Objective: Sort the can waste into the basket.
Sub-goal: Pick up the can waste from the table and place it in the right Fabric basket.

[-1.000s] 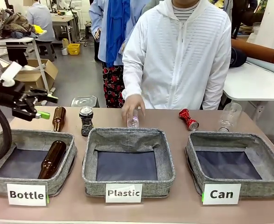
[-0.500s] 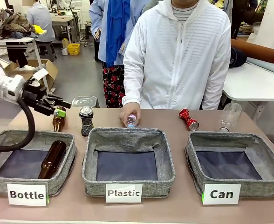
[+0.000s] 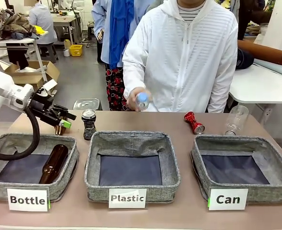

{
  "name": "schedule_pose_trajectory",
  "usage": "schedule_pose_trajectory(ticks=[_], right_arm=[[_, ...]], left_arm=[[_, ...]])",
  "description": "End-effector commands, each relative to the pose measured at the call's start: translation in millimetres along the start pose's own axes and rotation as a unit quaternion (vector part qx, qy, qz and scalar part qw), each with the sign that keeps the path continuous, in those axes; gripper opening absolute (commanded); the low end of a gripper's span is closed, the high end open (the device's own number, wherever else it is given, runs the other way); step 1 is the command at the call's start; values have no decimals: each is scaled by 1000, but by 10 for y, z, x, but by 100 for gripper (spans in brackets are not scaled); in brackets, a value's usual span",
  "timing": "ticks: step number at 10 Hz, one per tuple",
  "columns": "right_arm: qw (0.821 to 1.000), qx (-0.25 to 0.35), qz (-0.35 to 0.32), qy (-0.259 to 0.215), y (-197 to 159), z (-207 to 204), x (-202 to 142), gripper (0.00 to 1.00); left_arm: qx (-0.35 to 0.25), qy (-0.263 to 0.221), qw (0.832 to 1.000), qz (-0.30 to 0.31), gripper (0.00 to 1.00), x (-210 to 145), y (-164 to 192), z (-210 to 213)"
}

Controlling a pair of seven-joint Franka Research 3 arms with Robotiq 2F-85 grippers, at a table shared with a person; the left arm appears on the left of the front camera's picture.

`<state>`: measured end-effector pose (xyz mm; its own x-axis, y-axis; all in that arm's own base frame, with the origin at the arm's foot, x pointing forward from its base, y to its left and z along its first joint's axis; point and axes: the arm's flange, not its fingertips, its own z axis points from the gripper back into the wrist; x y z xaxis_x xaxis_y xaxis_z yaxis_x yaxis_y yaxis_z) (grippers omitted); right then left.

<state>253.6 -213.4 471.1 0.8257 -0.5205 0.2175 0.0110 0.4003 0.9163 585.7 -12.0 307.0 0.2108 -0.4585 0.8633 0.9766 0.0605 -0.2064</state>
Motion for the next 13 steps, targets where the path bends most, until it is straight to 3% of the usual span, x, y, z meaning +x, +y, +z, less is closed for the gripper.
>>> schedule_pose_trajectory(ticks=[1, 4, 5, 13], right_arm=[[1000, 12, 13, -6, 4, 11, 25, 100], [1000, 12, 13, -6, 4, 11, 25, 100], [1000, 12, 13, -6, 4, 11, 25, 100], [1000, 12, 13, -6, 4, 11, 25, 100]], left_arm=[[9, -20, 1000, -1, 100, 93, -124, 347], [16, -124, 990, -67, 100, 196, -948, 1567], [33, -132, 988, -78, 100, 178, -1070, 1650], [-17, -3, 1000, 8, 100, 214, -177, 100]])
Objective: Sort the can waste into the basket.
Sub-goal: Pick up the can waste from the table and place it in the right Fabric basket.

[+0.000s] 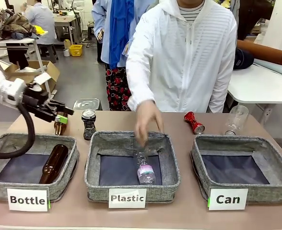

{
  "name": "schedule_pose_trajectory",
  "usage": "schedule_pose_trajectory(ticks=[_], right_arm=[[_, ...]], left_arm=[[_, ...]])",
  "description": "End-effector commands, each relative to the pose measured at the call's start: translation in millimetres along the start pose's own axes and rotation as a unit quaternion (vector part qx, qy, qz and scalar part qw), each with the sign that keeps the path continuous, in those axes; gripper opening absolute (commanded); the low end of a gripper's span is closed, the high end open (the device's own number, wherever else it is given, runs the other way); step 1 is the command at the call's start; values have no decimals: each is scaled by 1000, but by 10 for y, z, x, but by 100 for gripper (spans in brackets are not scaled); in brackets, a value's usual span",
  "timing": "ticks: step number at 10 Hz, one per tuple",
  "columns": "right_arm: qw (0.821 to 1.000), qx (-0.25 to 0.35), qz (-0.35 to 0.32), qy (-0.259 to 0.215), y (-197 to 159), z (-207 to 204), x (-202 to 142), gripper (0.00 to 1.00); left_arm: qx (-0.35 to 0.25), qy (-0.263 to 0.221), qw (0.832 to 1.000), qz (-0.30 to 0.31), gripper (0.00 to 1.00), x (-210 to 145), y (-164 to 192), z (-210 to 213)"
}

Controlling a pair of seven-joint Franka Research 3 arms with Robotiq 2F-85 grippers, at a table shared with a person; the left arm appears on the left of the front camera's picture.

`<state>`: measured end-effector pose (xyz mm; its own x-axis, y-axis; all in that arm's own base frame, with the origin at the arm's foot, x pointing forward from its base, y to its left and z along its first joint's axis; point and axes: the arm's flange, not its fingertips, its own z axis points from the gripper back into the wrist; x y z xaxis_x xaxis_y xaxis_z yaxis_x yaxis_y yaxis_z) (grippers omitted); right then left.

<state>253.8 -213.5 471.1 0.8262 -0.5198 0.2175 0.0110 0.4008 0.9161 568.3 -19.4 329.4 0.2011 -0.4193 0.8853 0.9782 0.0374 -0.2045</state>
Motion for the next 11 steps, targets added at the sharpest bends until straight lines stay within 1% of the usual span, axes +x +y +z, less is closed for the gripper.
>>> schedule_pose_trajectory(ticks=[1, 3, 4, 6, 7, 8, 11], right_arm=[[1000, 13, 13, -6, 4, 11, 23, 100], [1000, 13, 13, -6, 4, 11, 23, 100], [1000, 13, 13, -6, 4, 11, 23, 100], [1000, 13, 13, -6, 4, 11, 23, 100], [1000, 13, 13, -6, 4, 11, 23, 100], [1000, 13, 13, -6, 4, 11, 23, 100], [1000, 13, 13, -6, 4, 11, 23, 100]], left_arm=[[-11, 31, 999, 21, 100, -9, 91, -54], [13, 64, 998, 21, 100, -106, 172, -280], [15, 59, 998, 22, 100, -142, 201, -339], [60, 49, 997, 14, 100, -153, 273, -404], [73, 57, 996, 7, 100, -154, 299, -465], [79, 64, 995, 4, 100, -159, 310, -530], [90, 61, 994, -24, 100, -95, 315, -695]])
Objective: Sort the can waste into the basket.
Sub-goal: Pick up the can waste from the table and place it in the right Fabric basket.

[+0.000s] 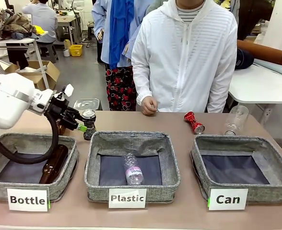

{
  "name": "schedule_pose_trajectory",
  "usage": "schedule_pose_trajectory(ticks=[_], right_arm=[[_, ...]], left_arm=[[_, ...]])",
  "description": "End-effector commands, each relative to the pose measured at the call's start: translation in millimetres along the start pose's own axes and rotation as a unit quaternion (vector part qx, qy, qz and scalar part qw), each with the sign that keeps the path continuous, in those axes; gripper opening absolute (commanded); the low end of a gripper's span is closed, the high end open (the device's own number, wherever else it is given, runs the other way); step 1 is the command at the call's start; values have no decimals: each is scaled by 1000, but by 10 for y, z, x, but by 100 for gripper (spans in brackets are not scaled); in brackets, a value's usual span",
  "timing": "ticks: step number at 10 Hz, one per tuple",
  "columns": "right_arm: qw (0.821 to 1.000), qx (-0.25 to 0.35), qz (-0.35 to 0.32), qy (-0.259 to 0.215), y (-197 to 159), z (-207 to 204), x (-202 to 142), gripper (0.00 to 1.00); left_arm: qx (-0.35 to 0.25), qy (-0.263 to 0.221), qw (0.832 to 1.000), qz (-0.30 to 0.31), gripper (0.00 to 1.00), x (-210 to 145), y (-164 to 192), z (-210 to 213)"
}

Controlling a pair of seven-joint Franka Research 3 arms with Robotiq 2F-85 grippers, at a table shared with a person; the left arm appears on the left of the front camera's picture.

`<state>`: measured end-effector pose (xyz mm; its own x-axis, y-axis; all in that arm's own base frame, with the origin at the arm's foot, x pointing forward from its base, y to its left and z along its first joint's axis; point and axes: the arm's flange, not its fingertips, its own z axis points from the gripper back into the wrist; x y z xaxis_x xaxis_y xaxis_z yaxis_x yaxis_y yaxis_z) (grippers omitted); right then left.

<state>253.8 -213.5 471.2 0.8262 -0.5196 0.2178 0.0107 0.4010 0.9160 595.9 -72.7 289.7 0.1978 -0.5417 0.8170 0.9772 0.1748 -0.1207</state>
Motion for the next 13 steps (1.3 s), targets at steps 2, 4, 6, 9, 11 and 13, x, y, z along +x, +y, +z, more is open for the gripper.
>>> schedule_pose_trajectory(ticks=[2, 4, 6, 9, 11, 13], right_arm=[[1000, 13, 13, -6, 4, 11, 23, 100], [1000, 13, 13, -6, 4, 11, 23, 100], [1000, 13, 13, -6, 4, 11, 23, 100], [1000, 13, 13, -6, 4, 11, 23, 100], [1000, 13, 13, -6, 4, 11, 23, 100], [1000, 13, 13, -6, 4, 11, 23, 100]], left_arm=[[-3, -21, 999, -32, 100, 34, -32, -139], [-31, -28, 999, -31, 40, 25, -28, -182], [-46, -36, 998, -27, 0, 22, -33, -178], [-58, -58, 996, -34, 0, 80, -82, -100], [-58, -64, 995, -41, 0, 150, -189, 26], [-53, -61, 995, -60, 0, 299, -392, 297]])
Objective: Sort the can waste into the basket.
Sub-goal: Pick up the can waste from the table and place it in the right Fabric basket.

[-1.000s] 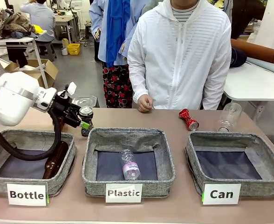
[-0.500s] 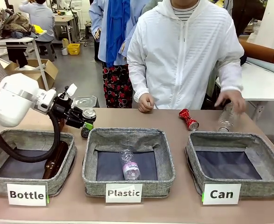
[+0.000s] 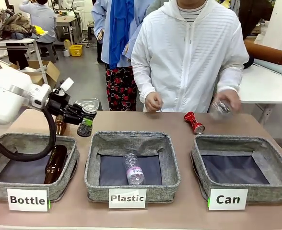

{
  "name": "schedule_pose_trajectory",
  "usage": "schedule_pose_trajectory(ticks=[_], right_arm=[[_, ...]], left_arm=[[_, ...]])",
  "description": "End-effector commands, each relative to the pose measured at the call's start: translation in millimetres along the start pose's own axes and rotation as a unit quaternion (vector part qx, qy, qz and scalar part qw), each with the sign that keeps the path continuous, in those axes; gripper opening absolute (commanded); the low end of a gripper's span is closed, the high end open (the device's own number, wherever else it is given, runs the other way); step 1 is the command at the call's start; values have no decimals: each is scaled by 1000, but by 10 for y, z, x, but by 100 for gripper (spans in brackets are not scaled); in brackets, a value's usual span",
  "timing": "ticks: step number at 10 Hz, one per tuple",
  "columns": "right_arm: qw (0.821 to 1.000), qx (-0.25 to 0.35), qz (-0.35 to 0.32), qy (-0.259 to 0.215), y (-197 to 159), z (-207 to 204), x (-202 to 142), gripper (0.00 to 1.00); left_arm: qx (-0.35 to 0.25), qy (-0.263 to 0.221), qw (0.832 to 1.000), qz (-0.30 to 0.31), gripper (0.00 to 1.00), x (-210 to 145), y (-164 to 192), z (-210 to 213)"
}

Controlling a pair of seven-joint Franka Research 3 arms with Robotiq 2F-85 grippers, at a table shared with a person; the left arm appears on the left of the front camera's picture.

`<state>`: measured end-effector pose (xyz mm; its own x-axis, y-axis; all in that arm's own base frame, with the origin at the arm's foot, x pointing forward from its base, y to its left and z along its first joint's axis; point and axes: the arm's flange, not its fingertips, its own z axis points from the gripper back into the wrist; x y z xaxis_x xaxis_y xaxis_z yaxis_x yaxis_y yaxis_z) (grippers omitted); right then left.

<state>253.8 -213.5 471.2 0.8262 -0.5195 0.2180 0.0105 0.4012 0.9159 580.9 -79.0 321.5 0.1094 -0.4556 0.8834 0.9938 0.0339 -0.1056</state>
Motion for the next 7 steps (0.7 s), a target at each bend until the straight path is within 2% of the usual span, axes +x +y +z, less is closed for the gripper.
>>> schedule_pose_trajectory(ticks=[1, 2, 3, 4, 5, 6, 7], right_arm=[[1000, 13, 13, -6, 4, 11, 23, 100], [1000, 13, 13, -6, 4, 11, 23, 100], [1000, 13, 13, -6, 4, 11, 23, 100], [1000, 13, 13, -6, 4, 11, 23, 100], [1000, 13, 13, -6, 4, 11, 23, 100], [1000, 13, 13, -6, 4, 11, 23, 100], [1000, 13, 13, -6, 4, 11, 23, 100]], left_arm=[[-22, 14, 999, -25, 0, 310, -514, 426], [-39, 43, 998, -32, 0, 520, -882, 734], [-26, 47, 998, -44, 18, 671, -1266, 997], [-24, 58, 997, -48, 18, 723, -1625, 1176], [-76, 63, 994, -41, 18, 708, -1917, 1262], [-149, 30, 988, -42, 18, 682, -2044, 1289], [-48, 54, 996, -49, 18, 734, -1659, 1209]])
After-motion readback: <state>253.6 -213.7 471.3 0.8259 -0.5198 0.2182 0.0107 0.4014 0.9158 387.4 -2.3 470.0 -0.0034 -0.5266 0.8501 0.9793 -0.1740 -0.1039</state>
